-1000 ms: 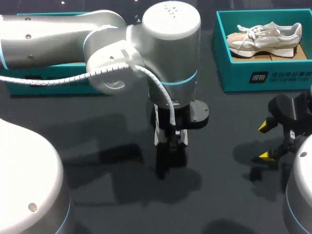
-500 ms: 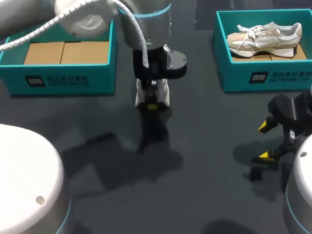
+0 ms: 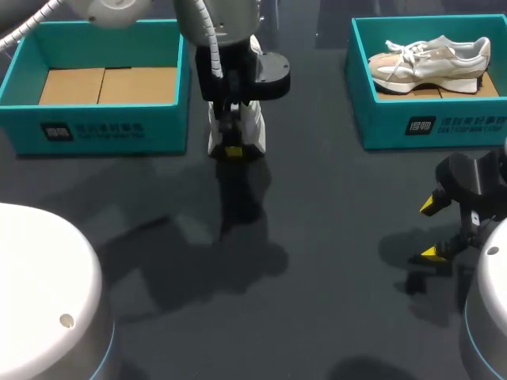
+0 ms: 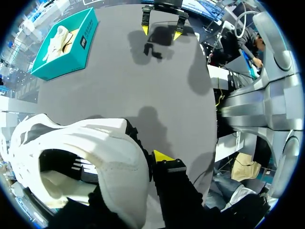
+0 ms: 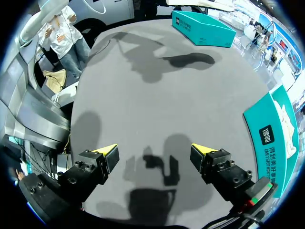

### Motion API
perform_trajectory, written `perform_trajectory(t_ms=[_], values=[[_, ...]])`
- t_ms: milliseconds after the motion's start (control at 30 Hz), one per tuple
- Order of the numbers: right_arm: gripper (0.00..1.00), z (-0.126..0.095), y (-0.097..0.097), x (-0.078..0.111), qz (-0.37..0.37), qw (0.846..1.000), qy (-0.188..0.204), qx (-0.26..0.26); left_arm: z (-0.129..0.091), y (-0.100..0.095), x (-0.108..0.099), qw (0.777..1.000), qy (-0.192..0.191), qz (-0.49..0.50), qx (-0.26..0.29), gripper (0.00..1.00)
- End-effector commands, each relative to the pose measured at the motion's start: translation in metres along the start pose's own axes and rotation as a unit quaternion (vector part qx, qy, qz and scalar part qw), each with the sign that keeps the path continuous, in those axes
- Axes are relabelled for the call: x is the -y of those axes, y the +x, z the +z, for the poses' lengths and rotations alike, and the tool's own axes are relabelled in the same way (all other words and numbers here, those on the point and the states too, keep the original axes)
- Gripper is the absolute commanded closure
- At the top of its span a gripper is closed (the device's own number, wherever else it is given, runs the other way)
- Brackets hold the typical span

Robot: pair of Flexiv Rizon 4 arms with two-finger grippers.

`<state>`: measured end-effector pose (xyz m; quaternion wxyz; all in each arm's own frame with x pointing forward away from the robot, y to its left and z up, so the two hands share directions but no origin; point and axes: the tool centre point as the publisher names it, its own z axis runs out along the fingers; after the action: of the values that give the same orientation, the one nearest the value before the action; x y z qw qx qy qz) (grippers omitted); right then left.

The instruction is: Take the shoe out of the shoebox, open the shoe tongue, remove and reinsert the insole, then place the shoe into the shoebox

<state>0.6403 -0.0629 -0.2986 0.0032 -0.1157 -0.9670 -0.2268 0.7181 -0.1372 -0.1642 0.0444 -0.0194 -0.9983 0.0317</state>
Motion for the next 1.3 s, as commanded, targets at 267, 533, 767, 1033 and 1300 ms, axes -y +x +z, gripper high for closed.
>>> perform_trajectory(t_ms=[267,533,767,1033,1300], values=[[0.0,0.0,0.002,0.001,0.0,1.0,0.001,0.002,-0.028,-0.032,-0.036,1.0,-0.015,0.016,-0.019,1.0],[0.0,0.0,0.002,0.001,0.0,1.0,0.001,0.002,-0.058,-0.081,-0.1,1.0,-0.012,0.004,-0.01,1.0],[0.0,0.0,0.002,0.001,0.0,1.0,0.001,0.002,-0.073,-0.114,-0.162,1.0,-0.007,-0.005,-0.008,1.0],[0.0,0.0,0.002,0.001,0.0,1.0,0.001,0.002,-0.067,-0.157,-0.233,0.999,-0.015,-0.037,-0.008,1.0],[0.0,0.0,0.002,0.001,0.0,1.0,0.001,0.002,-0.06,-0.192,-0.295,0.999,-0.017,-0.048,-0.01,1.0]])
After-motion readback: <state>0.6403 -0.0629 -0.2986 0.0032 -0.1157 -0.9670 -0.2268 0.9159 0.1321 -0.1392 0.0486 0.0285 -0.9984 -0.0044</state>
